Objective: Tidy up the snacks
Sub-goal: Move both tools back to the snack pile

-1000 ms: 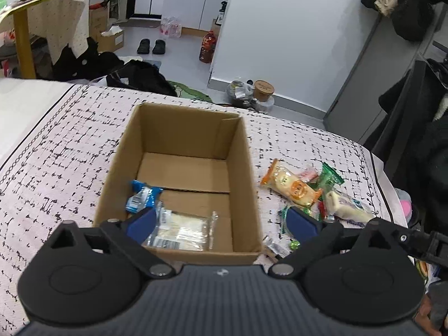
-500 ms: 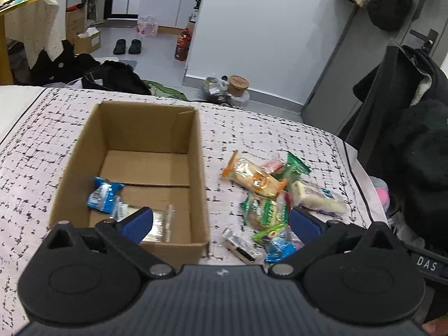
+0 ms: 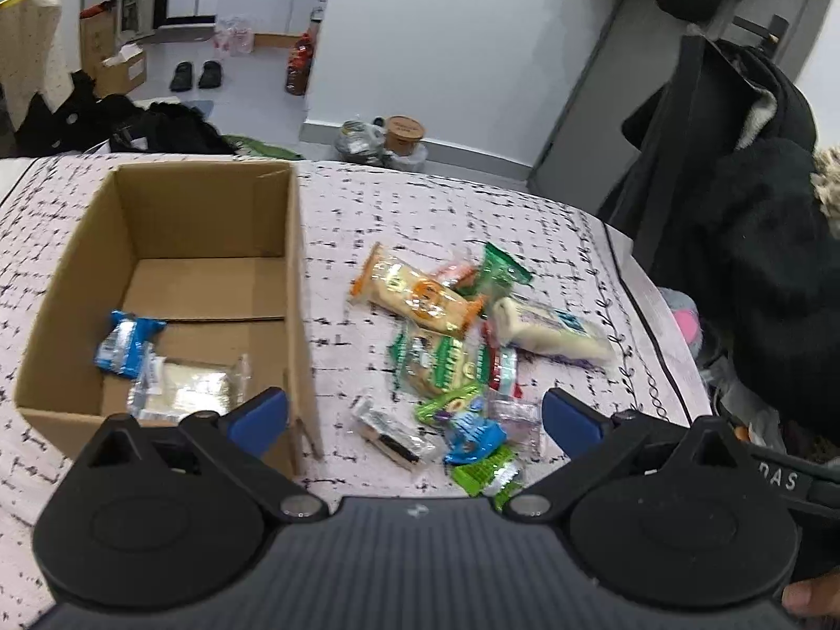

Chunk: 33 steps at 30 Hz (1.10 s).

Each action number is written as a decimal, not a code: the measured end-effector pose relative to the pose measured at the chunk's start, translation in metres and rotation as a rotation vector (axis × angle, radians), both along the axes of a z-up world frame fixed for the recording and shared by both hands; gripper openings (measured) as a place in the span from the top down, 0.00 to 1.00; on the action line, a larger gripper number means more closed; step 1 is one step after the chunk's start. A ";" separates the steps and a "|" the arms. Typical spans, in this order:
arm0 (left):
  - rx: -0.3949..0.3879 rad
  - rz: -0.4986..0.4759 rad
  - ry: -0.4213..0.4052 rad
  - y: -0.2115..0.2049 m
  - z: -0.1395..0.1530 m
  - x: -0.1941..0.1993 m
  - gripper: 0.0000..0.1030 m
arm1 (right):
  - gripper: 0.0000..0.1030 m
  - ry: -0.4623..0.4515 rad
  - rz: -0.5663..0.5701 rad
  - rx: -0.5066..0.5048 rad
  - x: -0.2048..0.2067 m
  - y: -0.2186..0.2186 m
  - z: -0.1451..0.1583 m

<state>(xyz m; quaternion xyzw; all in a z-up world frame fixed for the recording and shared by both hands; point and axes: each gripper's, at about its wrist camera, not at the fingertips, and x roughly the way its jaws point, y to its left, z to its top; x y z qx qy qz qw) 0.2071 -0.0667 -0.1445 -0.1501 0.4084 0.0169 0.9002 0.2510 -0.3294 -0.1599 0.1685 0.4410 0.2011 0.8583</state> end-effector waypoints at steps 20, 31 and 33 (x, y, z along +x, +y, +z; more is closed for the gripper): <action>-0.081 -0.006 0.026 -0.019 -0.036 0.016 0.36 | 0.24 0.076 0.015 0.031 0.001 -0.003 -0.017; -0.059 0.116 0.057 0.005 -0.050 0.017 0.42 | 0.24 0.075 0.067 0.012 0.003 0.017 -0.026; -0.049 0.129 0.058 0.008 -0.050 0.016 0.42 | 0.24 0.070 0.087 0.001 0.003 0.023 -0.027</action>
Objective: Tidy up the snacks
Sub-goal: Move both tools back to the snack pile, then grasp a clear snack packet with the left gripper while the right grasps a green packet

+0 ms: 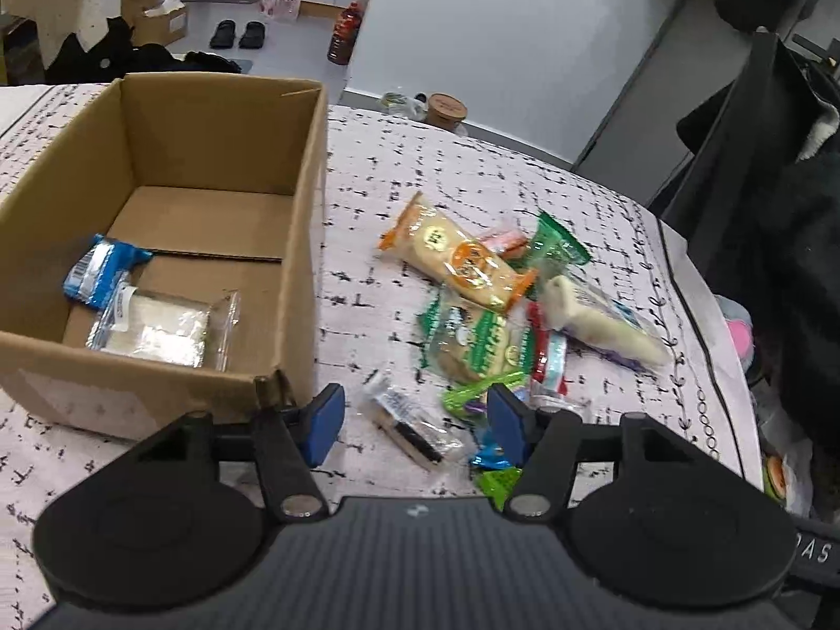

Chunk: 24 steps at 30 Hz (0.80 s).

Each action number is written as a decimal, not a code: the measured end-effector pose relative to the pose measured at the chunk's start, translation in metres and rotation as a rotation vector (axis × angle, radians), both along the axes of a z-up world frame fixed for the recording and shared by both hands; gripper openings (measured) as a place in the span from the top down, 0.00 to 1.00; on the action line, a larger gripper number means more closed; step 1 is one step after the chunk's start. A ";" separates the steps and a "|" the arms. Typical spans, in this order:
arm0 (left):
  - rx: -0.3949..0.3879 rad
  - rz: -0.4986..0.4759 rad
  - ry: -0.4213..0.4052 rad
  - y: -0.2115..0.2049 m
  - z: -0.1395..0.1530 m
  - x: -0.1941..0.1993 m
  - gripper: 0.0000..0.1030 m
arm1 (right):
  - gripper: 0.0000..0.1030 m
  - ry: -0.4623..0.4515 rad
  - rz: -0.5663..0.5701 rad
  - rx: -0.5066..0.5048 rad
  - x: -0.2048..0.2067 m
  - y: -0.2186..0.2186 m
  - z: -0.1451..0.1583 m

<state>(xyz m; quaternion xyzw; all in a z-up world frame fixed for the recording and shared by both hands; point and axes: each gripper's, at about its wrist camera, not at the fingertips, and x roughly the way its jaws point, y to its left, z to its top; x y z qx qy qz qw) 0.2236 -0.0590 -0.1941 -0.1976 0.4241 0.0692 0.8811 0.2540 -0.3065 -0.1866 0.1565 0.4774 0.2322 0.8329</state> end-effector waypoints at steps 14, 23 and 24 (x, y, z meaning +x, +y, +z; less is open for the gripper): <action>0.019 0.115 0.023 0.014 -0.005 -0.008 0.42 | 0.26 -0.054 0.097 -0.140 0.009 0.040 -0.020; 0.011 0.090 0.027 0.007 -0.007 -0.006 0.42 | 0.64 -0.012 0.085 -0.160 0.009 0.034 -0.031; 0.011 0.086 0.028 0.005 -0.008 -0.005 0.42 | 0.64 -0.011 0.079 -0.158 0.008 0.030 -0.030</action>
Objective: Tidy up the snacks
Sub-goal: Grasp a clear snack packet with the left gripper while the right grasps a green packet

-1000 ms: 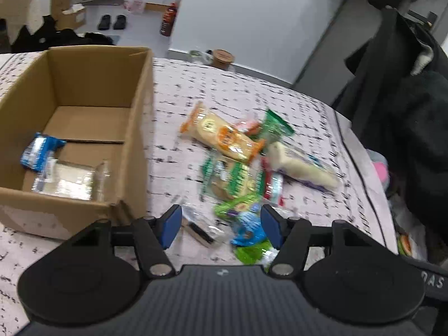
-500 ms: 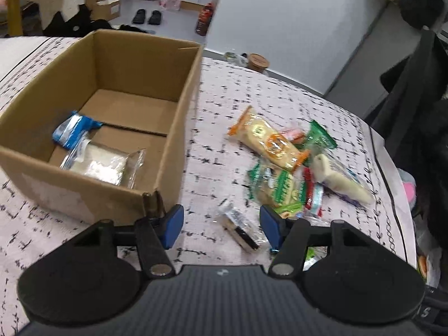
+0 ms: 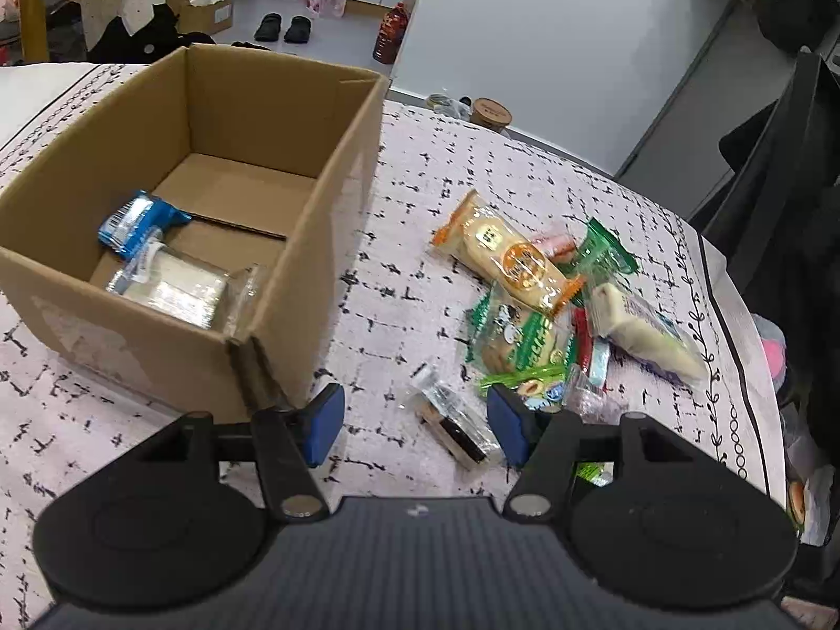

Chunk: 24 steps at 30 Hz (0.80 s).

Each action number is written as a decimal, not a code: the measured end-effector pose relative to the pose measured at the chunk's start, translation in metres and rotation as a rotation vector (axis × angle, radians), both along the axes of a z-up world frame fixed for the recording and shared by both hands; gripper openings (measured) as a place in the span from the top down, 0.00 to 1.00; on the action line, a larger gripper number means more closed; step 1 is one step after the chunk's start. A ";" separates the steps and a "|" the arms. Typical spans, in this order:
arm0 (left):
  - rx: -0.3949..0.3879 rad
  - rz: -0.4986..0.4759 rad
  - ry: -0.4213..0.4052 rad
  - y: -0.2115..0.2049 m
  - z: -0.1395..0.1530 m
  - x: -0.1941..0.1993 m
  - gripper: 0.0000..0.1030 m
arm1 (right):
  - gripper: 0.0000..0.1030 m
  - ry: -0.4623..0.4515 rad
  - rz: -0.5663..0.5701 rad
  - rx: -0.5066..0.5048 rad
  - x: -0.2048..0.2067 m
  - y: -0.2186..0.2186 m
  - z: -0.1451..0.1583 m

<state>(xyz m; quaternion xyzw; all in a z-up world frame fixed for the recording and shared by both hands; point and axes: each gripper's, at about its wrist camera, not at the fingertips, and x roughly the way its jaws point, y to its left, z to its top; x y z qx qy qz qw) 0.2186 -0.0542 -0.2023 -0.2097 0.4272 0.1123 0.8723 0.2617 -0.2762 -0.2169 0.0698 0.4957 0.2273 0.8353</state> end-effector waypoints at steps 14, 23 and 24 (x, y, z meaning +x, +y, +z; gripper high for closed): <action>0.013 -0.008 0.026 -0.012 -0.018 0.011 0.42 | 0.64 0.016 -0.072 0.036 -0.003 -0.027 0.006; 0.014 0.018 0.039 -0.011 -0.031 0.019 0.42 | 0.63 0.021 -0.082 0.035 -0.003 -0.026 0.006; 0.012 0.007 0.054 -0.013 -0.034 0.022 0.43 | 0.63 0.021 -0.084 0.035 -0.003 -0.027 0.006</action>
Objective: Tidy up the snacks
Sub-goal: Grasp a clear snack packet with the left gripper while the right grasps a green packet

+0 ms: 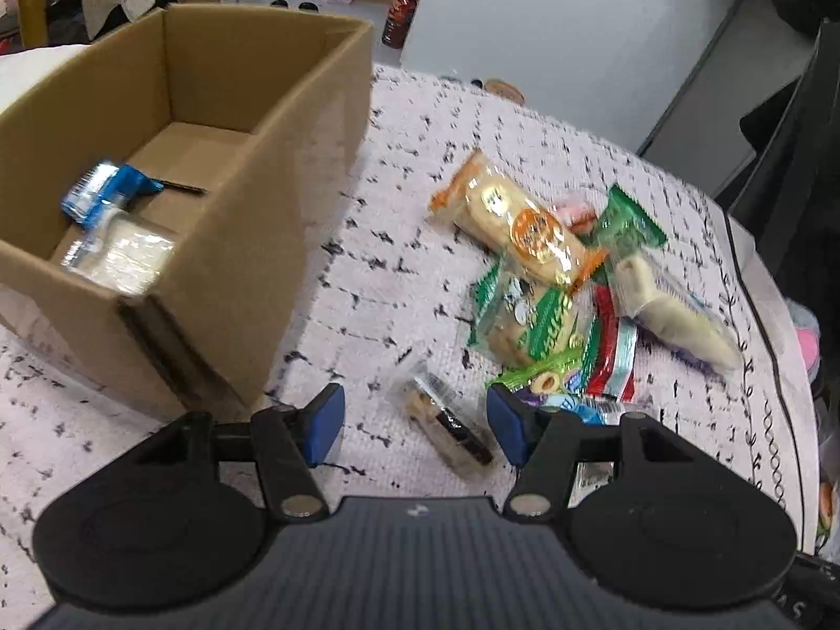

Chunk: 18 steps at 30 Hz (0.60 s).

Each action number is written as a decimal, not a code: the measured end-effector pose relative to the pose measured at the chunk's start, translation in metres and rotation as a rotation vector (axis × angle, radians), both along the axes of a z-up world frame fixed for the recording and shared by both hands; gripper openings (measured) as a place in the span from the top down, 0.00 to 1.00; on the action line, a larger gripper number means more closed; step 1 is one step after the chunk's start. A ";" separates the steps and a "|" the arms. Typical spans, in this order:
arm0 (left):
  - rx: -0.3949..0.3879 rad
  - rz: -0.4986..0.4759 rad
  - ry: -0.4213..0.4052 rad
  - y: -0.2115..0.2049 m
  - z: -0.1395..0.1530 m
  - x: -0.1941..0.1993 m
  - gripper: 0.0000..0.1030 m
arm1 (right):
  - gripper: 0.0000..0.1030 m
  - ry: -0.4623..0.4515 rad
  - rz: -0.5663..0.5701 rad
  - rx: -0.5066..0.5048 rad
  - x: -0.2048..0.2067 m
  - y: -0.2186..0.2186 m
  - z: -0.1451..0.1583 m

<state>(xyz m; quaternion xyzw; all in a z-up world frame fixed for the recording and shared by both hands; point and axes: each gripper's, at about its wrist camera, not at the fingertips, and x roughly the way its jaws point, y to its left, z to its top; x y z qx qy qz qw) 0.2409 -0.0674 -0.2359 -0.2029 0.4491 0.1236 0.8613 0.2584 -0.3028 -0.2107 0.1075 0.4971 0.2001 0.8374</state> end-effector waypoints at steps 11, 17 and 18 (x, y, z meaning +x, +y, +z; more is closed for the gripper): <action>-0.009 -0.053 -0.031 -0.001 0.007 -0.010 0.84 | 0.63 -0.017 -0.012 0.017 -0.004 -0.001 0.006; -0.011 -0.069 -0.075 0.002 0.027 -0.018 0.84 | 0.64 -0.052 -0.005 0.035 -0.006 0.004 0.019; -0.013 -0.069 -0.082 0.003 0.031 -0.019 0.84 | 0.64 -0.057 -0.002 0.038 -0.006 0.006 0.021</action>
